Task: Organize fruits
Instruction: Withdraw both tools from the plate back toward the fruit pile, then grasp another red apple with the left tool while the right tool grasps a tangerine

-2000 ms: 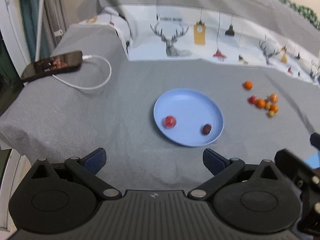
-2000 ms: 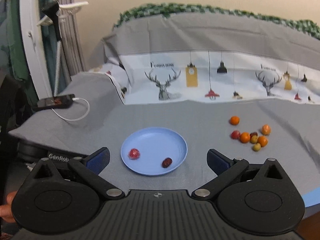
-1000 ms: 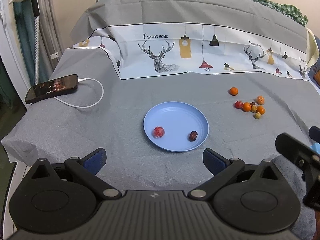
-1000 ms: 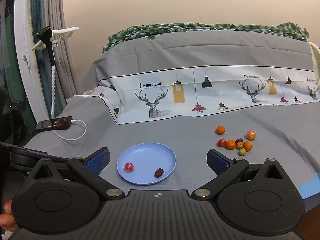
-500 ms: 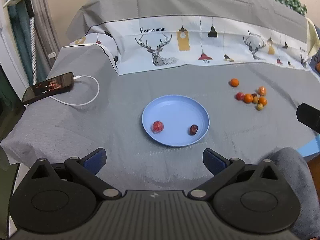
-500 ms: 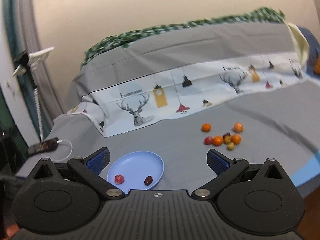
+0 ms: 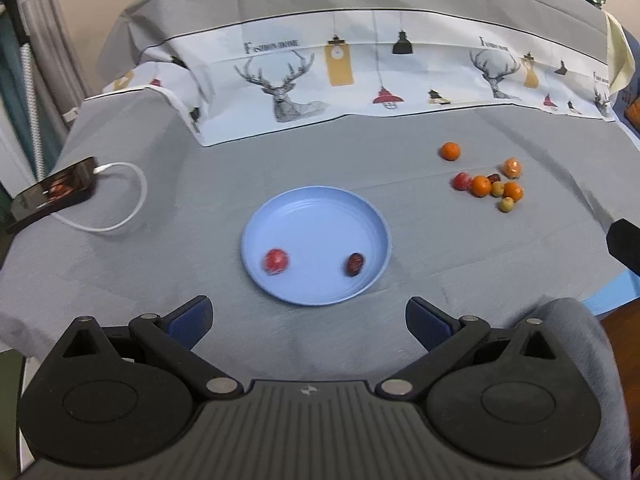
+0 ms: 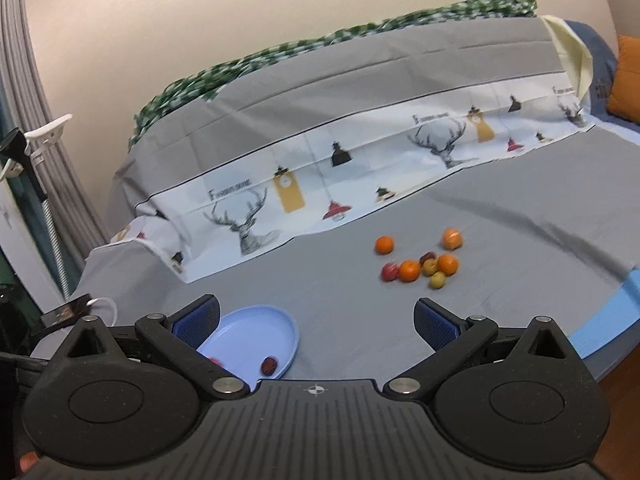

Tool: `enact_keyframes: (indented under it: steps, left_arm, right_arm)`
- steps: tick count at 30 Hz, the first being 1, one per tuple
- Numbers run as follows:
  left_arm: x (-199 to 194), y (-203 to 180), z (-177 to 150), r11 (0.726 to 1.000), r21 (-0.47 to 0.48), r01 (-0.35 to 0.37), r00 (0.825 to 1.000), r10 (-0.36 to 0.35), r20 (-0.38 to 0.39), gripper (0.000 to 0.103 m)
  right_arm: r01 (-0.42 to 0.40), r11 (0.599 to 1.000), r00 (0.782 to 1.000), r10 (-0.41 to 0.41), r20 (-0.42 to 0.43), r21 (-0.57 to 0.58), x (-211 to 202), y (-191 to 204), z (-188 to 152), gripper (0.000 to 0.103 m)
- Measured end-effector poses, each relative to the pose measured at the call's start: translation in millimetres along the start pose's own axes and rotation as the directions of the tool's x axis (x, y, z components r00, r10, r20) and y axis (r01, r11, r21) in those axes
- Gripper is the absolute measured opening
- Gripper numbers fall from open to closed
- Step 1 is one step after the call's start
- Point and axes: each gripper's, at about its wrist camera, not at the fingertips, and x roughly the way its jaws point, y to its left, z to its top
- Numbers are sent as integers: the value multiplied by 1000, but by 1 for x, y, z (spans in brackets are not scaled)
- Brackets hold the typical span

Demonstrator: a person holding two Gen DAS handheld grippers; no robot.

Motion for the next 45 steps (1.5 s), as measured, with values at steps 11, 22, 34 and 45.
enact_keyframes:
  steps: [11,22,34,45]
  left_arm:
    - [28,-51,36,998,44,43,999,-42,-13,103]
    - [77,-95,69,994,75,74,996,-70,-55,103]
    - [161,-154,105,986,137,97,993,-86,-79,103]
    - [269,-197,127,966,242,91,992,-66,-108,103]
  right_arm:
    - [97,994,995,-98,19,47,25,-52,23,102]
    - [172,984,985,-172,11,38,71,-90,39,102]
    - [285,958,956,-282,-77,36,150,-147,37,102]
    - [288,957,927,-290,-238,-42,252,-171,17,102]
